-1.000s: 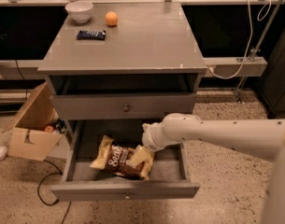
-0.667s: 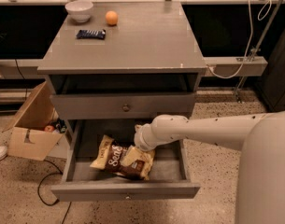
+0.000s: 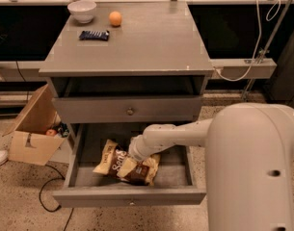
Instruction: Pick brown chip bag from middle drawer and place on counter
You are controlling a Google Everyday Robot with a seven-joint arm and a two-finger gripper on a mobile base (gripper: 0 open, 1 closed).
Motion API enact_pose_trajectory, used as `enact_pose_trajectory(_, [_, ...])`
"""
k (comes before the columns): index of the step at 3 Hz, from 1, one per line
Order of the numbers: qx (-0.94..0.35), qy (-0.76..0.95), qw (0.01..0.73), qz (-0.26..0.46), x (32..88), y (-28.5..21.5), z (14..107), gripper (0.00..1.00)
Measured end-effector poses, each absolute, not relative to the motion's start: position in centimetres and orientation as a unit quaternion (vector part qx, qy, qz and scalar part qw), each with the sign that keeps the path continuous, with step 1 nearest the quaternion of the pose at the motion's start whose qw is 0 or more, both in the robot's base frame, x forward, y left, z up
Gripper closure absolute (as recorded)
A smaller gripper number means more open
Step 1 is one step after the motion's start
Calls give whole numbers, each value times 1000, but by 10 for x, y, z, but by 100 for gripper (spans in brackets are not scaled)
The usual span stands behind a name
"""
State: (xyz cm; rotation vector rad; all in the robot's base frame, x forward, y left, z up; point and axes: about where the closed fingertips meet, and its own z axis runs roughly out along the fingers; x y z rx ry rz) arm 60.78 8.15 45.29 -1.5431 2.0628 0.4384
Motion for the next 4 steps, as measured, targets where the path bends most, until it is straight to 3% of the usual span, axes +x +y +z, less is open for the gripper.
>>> enact_pose_trajectory(1, [-579, 763, 238, 159, 609, 96, 423, 3])
enact_pose_trajectory(4, [-570, 751, 283, 177, 613, 91, 444, 72])
